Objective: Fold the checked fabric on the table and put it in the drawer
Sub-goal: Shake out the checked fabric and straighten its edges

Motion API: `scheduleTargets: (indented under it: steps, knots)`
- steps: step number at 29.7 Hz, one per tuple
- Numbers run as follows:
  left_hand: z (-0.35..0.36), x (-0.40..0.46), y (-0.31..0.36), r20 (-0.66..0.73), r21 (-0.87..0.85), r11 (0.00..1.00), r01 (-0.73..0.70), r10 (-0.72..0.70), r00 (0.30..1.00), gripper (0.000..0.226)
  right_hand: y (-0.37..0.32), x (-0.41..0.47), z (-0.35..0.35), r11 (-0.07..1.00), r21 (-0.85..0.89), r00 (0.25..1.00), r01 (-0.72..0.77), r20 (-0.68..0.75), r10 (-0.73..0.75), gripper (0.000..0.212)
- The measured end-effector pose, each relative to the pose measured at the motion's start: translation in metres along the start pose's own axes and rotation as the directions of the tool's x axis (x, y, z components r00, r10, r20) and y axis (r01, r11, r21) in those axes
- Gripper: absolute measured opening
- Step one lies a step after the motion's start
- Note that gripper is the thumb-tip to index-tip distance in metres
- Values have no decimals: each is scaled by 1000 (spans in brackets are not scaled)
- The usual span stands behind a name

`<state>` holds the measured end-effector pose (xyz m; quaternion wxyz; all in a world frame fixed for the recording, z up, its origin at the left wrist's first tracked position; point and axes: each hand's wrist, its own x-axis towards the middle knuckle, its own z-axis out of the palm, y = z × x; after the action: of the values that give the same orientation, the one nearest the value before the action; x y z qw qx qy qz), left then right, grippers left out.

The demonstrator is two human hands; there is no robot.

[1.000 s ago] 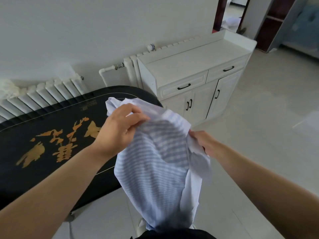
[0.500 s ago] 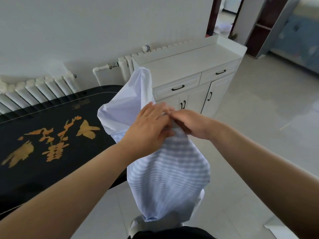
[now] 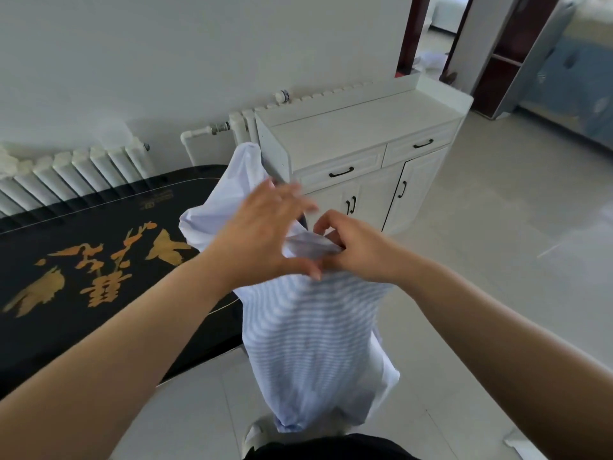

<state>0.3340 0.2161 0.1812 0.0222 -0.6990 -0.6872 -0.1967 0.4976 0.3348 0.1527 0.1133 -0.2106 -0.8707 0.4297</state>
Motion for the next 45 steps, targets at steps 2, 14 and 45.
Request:
scheduleTargets:
  steps: [2,14,45]
  knots:
    - [10,8,11,251,-21,994,109,-100,963,58,6,0,7,999,34,998,12,-66,-10,32]
    - [27,-11,14,390,-149,964,222,-149,909,46,127,-54,60,507,262,568,-821,460,683,107]
    - [23,-19,10,321,-387,854,347,-228,919,54,127,-72,138,960,-82,906,-268,-360,223,21]
